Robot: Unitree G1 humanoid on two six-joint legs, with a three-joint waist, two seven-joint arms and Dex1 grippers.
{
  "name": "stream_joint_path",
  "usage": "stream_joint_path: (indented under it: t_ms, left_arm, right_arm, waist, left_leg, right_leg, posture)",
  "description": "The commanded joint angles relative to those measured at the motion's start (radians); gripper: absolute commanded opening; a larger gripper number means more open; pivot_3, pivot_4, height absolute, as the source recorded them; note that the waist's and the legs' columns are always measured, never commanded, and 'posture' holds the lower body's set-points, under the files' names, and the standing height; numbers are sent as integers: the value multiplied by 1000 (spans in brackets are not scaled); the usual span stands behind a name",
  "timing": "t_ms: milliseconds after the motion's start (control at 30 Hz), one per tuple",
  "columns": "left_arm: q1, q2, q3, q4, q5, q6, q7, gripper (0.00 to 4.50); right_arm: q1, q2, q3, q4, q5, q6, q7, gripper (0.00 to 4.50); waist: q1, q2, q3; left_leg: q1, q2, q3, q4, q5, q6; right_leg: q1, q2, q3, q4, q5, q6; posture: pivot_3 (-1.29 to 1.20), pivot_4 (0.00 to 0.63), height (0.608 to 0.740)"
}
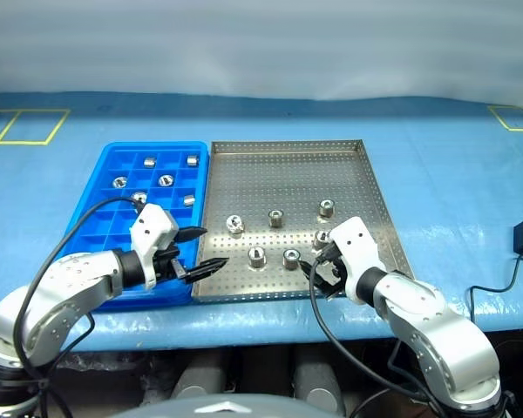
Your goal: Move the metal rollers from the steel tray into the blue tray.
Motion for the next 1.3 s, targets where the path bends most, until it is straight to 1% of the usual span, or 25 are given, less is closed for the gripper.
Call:
stream_joint_path:
  t_ms: [33,900,1300]
  left_arm:
    - [1,0,15,-25,-3,-3,9,4458]
    - [15,13,32,-42,-17,15,16,4458]
    - [-10,25,23,-30,-18,15,9,4458]
  right_arm:
    - [3,-3,-2,-17,-5,-28,-6,4500]
    - [4,2,16,-10,-9,-35,-9,4500]
    - [9,10,19,-14,-10,-39,-20,4500]
  waist:
    - [0,0,0]
    - [1,0,0]
    - [0,0,0]
  left_leg:
    - [0,0,0,0,0,0]
    - [0,0,0,0,0,0]
    - [0,0,0,0,0,0]
  right_leg:
    - [0,0,0,0,0,0]
    - [0,0,0,0,0,0]
    - [0,0,0,0,0,0]
  posture:
    - [41,150,740]
    - [58,150,740]
    - [43,150,740]
